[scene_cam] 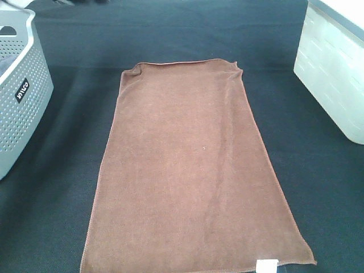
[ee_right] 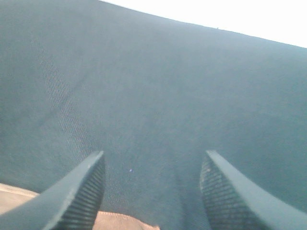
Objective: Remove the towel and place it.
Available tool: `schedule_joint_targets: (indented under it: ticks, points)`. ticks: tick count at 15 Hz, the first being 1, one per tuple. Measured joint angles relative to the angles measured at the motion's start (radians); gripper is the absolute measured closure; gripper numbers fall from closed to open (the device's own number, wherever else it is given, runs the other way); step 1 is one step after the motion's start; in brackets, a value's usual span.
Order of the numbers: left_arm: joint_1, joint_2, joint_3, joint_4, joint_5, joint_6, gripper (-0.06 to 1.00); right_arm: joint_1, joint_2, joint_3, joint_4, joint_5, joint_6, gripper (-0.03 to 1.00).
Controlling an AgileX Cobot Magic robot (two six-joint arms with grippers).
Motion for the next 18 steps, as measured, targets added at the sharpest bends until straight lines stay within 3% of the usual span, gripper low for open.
schedule_joint_targets:
  ticks: [3,6,8,10,12,14,18]
  points:
    - [0.027,-0.11,0.0,0.021,0.26,-0.03,0.16,0.0,-0.097,0.0,-0.113,0.188,0.188,0.4]
    - [0.035,-0.201,0.0,0.06,0.5,-0.065,0.17,0.0,-0.176,0.0,-0.16,0.434,0.248,0.4]
    - [0.035,-0.241,0.0,0.109,0.595,-0.096,0.17,0.0,-0.223,0.0,-0.163,0.599,0.27,0.4]
    - [0.037,-0.298,0.028,0.116,0.607,-0.126,0.17,0.0,-0.269,0.0,-0.177,0.726,0.282,0.4]
    - [0.037,-0.376,0.128,0.102,0.606,-0.13,0.18,0.0,-0.324,0.024,-0.181,0.749,0.293,0.4]
    - [0.037,-0.503,0.328,0.097,0.606,-0.13,0.18,0.0,-0.426,0.111,-0.178,0.749,0.294,0.4]
    - [0.037,-0.782,0.767,0.117,0.61,-0.133,0.18,0.0,-0.691,0.45,-0.206,0.752,0.294,0.4]
